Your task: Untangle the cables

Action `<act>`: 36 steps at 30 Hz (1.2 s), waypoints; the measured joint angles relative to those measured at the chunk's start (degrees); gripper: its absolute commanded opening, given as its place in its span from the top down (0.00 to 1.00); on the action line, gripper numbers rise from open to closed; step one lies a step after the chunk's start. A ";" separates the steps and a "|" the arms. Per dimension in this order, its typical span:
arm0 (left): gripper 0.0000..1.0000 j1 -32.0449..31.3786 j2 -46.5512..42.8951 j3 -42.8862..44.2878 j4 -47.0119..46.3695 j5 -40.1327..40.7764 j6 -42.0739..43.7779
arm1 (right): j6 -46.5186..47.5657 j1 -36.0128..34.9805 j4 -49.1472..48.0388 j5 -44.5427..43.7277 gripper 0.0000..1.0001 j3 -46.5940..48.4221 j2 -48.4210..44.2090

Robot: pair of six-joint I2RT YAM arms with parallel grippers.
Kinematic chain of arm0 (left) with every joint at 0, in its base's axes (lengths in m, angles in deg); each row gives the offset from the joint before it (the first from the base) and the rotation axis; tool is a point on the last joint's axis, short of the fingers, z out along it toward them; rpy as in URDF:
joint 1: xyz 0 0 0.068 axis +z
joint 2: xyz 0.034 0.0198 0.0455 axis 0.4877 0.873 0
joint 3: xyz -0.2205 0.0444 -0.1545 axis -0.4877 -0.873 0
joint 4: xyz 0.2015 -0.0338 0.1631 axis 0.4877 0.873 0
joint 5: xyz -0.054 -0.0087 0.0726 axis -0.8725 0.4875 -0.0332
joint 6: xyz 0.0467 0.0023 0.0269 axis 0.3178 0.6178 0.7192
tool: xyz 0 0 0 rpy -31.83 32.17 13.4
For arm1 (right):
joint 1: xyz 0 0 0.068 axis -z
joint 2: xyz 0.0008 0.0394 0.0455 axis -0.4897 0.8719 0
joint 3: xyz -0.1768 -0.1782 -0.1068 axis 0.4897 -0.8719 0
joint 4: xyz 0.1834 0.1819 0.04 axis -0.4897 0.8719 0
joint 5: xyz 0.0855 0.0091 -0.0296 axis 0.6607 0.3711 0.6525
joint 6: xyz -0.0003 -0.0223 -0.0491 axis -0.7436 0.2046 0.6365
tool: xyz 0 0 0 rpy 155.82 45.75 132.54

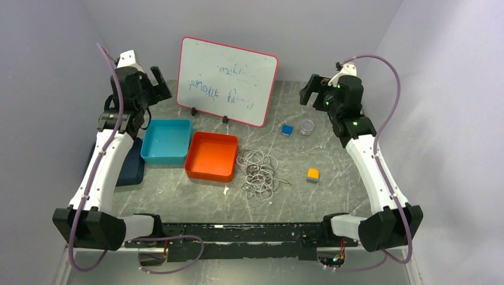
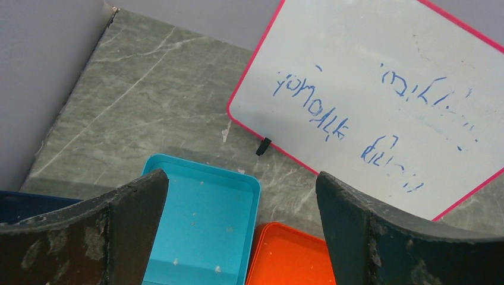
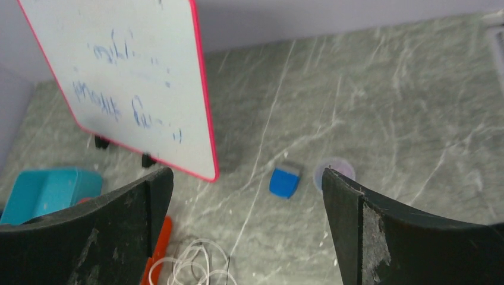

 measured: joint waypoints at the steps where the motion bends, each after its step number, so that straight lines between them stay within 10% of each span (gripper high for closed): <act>1: 0.01 0.00 0.00 -0.24 0.00 0.00 -0.02 | 0.07 -0.07 0.81 1.38 0.01 0.00 0.76; 10: 0.01 0.00 1.36 -2.51 -0.02 -1.22 -0.96 | 0.13 -11.02 5.01 1.99 0.08 -2.67 7.10; 20: 0.06 0.00 1.36 -5.57 -0.61 -5.64 -0.90 | 0.72 -14.91 5.95 4.98 0.46 -9.99 15.06; 36: 0.09 0.00 1.46 -7.87 -2.12 -10.62 -1.66 | 2.29 -15.02 5.70 9.27 0.55 -12.26 25.62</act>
